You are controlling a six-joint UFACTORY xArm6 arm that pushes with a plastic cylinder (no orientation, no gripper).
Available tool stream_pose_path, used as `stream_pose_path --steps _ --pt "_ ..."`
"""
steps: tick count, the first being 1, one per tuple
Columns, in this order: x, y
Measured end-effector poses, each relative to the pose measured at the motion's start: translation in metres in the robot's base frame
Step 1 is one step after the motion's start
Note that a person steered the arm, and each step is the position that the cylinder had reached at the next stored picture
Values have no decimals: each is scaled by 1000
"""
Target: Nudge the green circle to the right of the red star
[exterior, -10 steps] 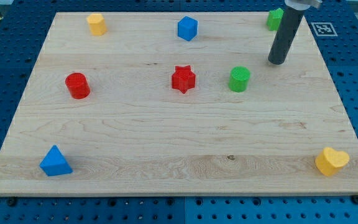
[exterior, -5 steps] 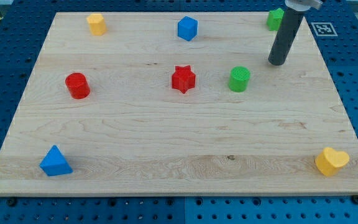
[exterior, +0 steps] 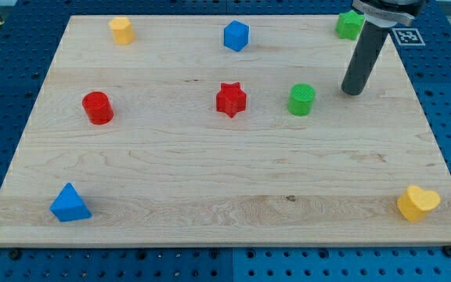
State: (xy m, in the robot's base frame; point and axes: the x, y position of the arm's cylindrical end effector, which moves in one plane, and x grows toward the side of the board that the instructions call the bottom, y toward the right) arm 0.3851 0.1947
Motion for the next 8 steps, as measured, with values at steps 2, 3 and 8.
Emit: stream_pose_path --steps 2,3,8 --pt "0 -33" --pt "0 -54" --pt "-2 -137"
